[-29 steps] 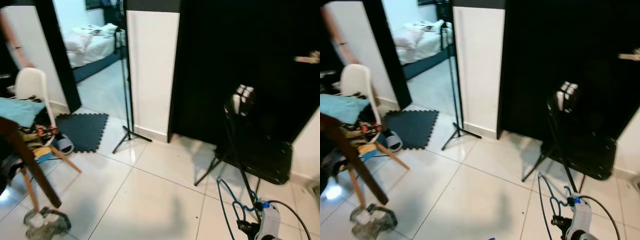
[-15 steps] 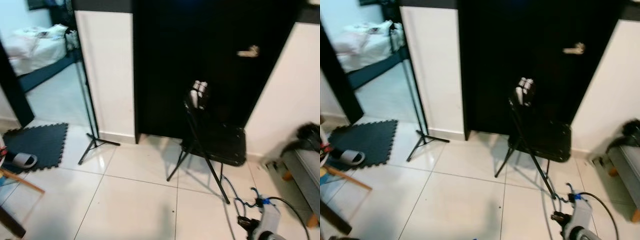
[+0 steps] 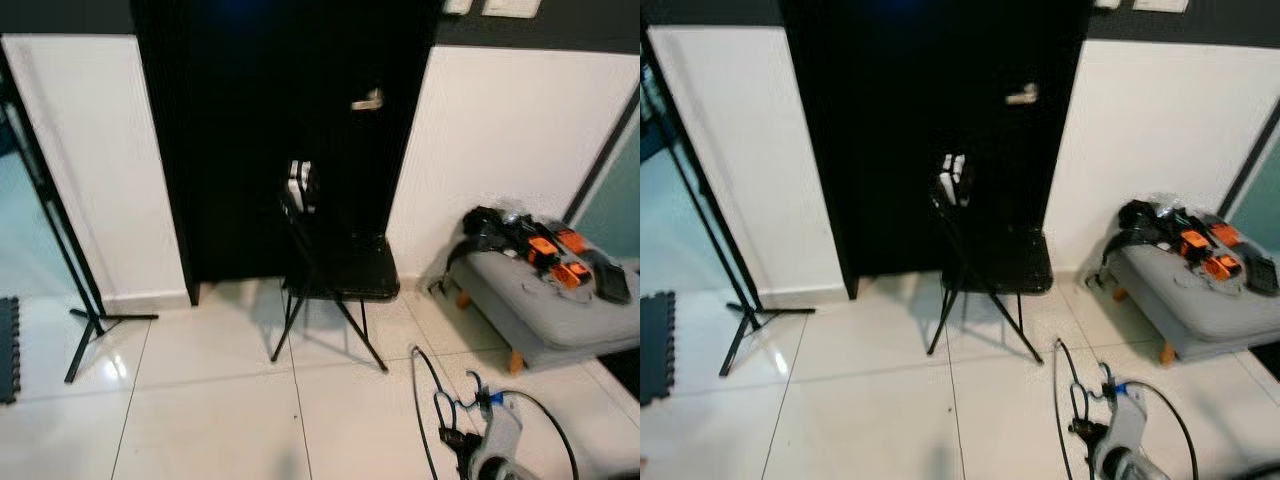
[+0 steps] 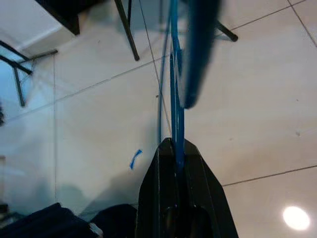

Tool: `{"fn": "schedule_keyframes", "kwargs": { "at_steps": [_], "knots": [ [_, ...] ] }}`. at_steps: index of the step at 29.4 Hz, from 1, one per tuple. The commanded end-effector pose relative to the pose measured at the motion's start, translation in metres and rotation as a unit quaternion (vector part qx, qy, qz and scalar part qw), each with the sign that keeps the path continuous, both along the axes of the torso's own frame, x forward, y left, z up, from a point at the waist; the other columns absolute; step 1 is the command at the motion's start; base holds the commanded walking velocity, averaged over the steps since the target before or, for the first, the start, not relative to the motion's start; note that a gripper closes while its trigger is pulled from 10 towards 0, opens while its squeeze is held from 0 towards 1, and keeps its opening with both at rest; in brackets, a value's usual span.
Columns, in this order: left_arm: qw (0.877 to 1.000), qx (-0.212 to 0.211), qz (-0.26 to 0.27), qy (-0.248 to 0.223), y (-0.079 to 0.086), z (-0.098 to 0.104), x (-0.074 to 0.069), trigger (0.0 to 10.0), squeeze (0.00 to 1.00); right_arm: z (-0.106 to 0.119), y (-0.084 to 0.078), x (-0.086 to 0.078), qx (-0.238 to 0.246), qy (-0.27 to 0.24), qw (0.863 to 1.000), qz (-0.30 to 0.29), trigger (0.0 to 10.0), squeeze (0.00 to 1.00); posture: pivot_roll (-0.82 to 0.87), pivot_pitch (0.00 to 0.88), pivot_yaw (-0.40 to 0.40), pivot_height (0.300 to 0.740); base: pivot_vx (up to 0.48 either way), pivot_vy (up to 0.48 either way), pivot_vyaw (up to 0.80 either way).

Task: Hang hanger

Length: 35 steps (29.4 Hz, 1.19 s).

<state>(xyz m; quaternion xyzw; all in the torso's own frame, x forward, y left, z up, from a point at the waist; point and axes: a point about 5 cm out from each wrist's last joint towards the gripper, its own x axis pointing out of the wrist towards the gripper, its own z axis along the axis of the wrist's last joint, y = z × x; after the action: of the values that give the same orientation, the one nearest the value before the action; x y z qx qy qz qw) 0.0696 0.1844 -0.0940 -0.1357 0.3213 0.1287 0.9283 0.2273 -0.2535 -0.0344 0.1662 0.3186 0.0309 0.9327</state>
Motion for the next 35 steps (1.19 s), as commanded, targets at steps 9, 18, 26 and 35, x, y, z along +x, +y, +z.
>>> {"fn": "schedule_keyframes", "kwargs": {
  "at_steps": [9, 18, 26, 35],
  "knots": [
    [0.999, -0.025, -0.014, 0.028, -0.017, -0.005, -0.022, 10.0, 0.0, 0.012, -0.003, 0.008, 0.009, -0.035, 0.999, 0.018, 10.0, 0.0, -0.04, 0.0, -0.045, 0.74, 0.0, 0.0, -0.8],
    [0.999, -0.02, -0.022, 0.022, -0.016, -0.004, -0.024, 10.0, 0.0, 0.018, -0.002, 0.011, 0.014, -0.049, 0.998, 0.025, 10.0, 0.0, -0.06, 0.0, -0.038, 0.74, 0.0, 0.0, -0.8],
    [0.999, 0.036, -0.017, 0.001, -0.005, 0.002, -0.015, 10.0, 0.0, 0.025, 0.003, 0.011, 0.017, -0.059, 0.998, 0.035, 10.0, 0.0, -0.07, 0.0, -0.03, 0.74, 0.0, 0.0, -0.8],
    [0.976, 0.13, -0.013, -0.174, 0.023, 0.044, 0.062, 10.0, 0.0, 0.026, 0.007, 0.011, -0.001, -0.046, 0.996, 0.078, 10.0, 0.0, -0.08, 0.0, -0.015, 0.74, 0.0, 0.0, -0.8]
  ]
}}
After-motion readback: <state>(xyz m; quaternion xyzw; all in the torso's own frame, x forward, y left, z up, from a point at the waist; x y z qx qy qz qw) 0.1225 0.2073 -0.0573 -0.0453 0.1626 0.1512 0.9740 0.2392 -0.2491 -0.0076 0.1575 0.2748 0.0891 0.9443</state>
